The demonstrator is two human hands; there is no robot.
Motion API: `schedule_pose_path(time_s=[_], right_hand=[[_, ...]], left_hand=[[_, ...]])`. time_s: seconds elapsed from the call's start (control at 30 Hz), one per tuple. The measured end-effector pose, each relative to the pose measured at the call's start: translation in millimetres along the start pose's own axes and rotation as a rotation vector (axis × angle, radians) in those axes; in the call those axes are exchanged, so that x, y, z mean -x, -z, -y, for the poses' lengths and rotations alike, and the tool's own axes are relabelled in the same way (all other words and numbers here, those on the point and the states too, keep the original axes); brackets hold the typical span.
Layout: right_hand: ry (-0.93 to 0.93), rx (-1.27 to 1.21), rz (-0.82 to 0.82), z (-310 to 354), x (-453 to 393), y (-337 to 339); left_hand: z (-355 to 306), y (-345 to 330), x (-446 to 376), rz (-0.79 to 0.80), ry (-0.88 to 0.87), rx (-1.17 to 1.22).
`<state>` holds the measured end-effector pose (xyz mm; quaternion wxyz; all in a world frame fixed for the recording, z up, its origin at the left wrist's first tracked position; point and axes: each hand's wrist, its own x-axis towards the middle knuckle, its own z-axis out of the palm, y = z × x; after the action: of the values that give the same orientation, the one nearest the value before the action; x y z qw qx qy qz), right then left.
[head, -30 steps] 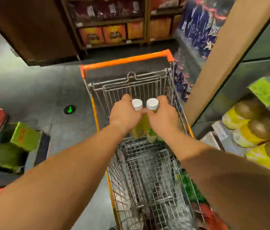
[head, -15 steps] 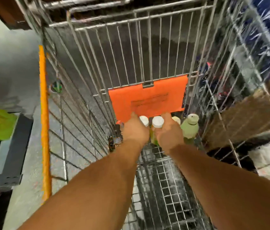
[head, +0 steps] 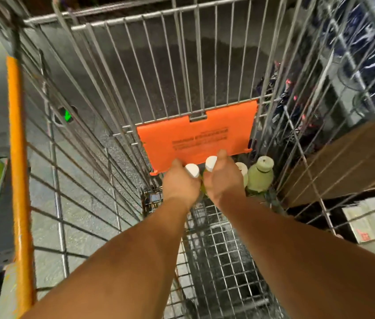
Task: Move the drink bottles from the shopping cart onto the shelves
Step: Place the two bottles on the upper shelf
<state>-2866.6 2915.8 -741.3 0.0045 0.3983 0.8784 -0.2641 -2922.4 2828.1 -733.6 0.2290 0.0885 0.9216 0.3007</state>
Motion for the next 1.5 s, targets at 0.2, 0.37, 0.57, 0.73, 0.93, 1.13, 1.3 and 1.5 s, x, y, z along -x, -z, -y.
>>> schedule_pose_path(time_s=[0.2, 0.37, 0.57, 0.73, 0.93, 1.13, 1.3, 1.5], right_hand=[[-0.008, -0.044, -0.082, 21, 21, 41], [-0.012, -0.051, -0.231, 49, 67, 110], [-0.089, -0.115, -0.444, 88, 171, 255], [-0.197, -0.117, -0.711, 106, 292, 390], [-0.261, -0.046, -0.969, 109, 454, 519], [-0.423, 0.004, -1.186, 84, 653, 601], [-0.55, 0.078, -1.303, 44, 848, 626], [-0.673, 0.165, -1.479, 17, 1031, 639]], left_hand=[[-29, 35, 20, 0.0, -0.093, -0.014], [-67, 84, 55, -0.014, -0.232, -0.045], [-151, 173, 147, -0.01, -0.528, -0.064], [-228, 255, 268, -0.014, -0.809, -0.057], [-314, 314, 443, 0.031, -1.113, 0.035], [-347, 337, 650, 0.087, -1.425, 0.173], [-321, 329, 831, 0.229, -1.613, 0.255], [-282, 329, 1015, 0.34, -1.79, 0.302]])
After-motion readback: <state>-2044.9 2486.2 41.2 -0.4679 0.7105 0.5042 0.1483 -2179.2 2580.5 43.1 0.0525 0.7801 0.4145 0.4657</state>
